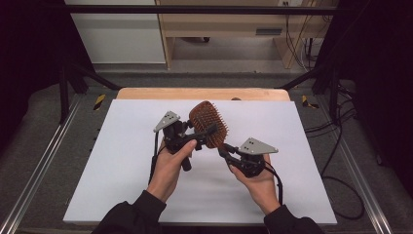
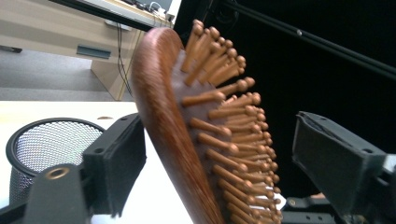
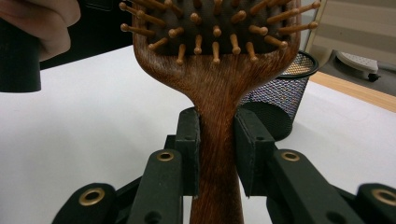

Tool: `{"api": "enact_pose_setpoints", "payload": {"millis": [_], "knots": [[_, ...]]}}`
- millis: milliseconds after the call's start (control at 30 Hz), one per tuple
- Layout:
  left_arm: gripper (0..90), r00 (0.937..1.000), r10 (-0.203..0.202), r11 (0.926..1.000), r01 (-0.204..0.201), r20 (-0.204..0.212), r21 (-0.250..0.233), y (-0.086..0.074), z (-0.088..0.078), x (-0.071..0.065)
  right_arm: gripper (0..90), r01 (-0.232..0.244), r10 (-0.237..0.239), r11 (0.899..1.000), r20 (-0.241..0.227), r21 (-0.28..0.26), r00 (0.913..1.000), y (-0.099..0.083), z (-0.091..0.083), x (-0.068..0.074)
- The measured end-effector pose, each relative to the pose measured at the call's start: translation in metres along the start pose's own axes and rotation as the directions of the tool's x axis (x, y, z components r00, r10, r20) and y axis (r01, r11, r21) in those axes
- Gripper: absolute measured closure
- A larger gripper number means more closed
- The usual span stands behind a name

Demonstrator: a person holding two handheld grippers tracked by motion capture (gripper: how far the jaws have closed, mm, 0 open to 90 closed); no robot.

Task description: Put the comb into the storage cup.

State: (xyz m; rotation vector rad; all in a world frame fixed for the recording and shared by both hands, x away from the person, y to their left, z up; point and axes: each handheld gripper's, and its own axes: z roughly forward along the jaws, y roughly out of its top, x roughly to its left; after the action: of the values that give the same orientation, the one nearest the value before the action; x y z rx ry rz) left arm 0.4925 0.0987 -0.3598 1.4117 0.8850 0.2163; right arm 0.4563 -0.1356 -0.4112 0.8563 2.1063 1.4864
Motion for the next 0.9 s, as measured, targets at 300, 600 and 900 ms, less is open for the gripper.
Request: {"api": "enact_pose_setpoints", "payload": {"millis": [300,600,900], "knots": [[28.6,0.9992,-0.038,0.9991,0.038,0.011,-0.019,0.0037,-0.0033,0.0030,73.2,0.005,-0.005,1.000,-0.001,-0.002,1.0000,-0.0004,-0.0001,0.0012],[30.0,0.9976,-0.059,0.9982,0.059,0.034,0.004,0.0064,-0.0017,0.0047,73.2,0.009,-0.009,1.000,-0.001,-0.005,1.0000,-0.0008,0.0004,0.0022],[39.1,0.9937,-0.110,0.9939,0.110,0.021,-0.001,0.0101,-0.0013,0.0076,73.2,0.024,-0.024,1.000,-0.002,-0.002,0.9997,-0.0009,0.0010,0.0042]]}}
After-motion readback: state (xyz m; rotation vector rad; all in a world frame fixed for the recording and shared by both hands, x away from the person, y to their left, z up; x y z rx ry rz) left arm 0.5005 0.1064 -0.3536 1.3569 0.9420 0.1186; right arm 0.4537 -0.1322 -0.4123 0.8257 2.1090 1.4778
